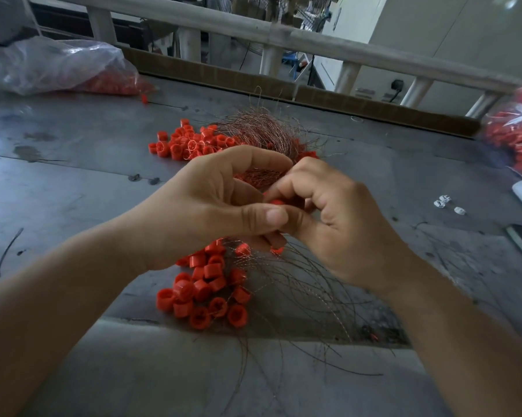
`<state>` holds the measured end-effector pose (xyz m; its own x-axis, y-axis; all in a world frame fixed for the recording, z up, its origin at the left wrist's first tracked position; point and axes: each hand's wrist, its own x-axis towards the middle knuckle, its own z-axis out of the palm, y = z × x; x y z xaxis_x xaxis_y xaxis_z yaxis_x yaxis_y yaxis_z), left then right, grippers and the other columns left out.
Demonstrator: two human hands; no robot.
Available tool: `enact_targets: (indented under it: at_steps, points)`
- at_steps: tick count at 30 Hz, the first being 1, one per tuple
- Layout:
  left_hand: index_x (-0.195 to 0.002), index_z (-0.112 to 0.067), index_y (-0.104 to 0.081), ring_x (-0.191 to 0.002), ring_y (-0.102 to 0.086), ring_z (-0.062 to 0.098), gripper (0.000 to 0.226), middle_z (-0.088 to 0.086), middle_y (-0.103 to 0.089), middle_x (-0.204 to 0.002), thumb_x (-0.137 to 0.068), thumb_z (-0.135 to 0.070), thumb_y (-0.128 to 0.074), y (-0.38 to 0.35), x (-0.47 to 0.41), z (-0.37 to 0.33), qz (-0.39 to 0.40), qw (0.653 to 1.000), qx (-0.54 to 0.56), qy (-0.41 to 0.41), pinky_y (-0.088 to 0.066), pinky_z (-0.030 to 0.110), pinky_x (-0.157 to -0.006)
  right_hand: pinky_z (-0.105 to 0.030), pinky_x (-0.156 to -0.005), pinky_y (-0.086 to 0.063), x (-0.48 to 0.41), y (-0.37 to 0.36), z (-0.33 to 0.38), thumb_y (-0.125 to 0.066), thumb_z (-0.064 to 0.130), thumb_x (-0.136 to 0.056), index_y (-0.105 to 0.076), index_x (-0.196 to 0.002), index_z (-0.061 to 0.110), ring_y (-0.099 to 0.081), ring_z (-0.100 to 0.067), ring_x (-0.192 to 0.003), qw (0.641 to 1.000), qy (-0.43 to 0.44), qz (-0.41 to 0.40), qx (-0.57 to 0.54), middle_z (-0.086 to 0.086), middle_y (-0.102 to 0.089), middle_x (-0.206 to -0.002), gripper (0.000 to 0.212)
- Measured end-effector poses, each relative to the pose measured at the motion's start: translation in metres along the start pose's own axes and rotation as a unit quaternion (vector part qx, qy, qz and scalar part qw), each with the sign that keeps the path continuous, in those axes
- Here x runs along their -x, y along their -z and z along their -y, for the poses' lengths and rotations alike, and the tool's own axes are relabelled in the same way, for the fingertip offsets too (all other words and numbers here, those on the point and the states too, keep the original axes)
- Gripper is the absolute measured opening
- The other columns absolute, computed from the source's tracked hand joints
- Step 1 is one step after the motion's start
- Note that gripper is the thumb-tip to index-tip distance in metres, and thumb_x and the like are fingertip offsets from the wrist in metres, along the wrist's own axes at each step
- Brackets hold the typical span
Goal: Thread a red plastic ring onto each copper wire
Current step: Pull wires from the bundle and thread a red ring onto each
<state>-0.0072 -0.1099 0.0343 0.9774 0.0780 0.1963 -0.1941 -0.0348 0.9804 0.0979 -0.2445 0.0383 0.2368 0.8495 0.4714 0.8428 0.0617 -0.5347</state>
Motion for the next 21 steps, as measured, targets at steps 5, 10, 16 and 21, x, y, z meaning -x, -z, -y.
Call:
enact_targets:
  at_steps: [5,10,16,21]
  points:
    - [-0.117,-0.021,-0.050,-0.065,-0.070,0.023,0.056,0.024,-0.067,-0.078,-0.064,-0.020,-0.068,-0.0028,0.0012,0.0006,0.007,1.000,-0.009,-0.015,-0.054,0.023,-0.056,-0.007,-0.064,-0.038,0.0025,-0.0023,0.0021,-0.061,0.021,-0.081,-0.057,-0.077,0.019,-0.049,0.004,-0.073,1.000,-0.007,0.003,-0.008,0.017,-0.048,-0.078,0.006]
    - [-0.119,-0.025,-0.049,-0.064,-0.069,0.022,0.054,0.016,-0.069,-0.073,-0.067,-0.020,-0.065,-0.0040,0.0033,0.0013,0.018,1.000,0.007,-0.013,-0.054,0.025,-0.057,-0.008,-0.067,-0.038,0.0031,-0.0038,0.0046,-0.062,0.020,-0.079,-0.053,-0.075,0.022,-0.049,0.006,-0.074,1.000,-0.007,-0.004,-0.012,0.020,-0.047,-0.076,0.010]
    - [-0.119,-0.022,-0.051,-0.066,-0.069,0.025,0.060,0.013,-0.070,-0.076,-0.065,-0.016,-0.075,-0.0020,0.0020,0.0004,0.011,0.999,0.036,0.013,-0.054,0.024,-0.056,-0.009,-0.065,-0.039,0.0017,-0.0027,0.0053,-0.062,0.027,-0.078,-0.056,-0.077,0.025,-0.051,0.003,-0.073,0.999,-0.026,0.001,-0.031,0.017,-0.050,-0.077,0.007]
    - [-0.109,-0.022,-0.060,-0.052,-0.064,0.016,0.047,0.005,-0.068,-0.065,-0.063,-0.025,-0.072,-0.0002,0.0003,-0.0010,-0.019,0.999,0.029,0.021,-0.050,0.022,-0.044,-0.011,-0.066,-0.042,0.0016,-0.0023,0.0067,-0.073,0.029,-0.065,-0.060,-0.085,0.028,-0.056,-0.002,-0.074,0.996,-0.023,-0.022,-0.078,0.010,-0.057,-0.082,0.024]
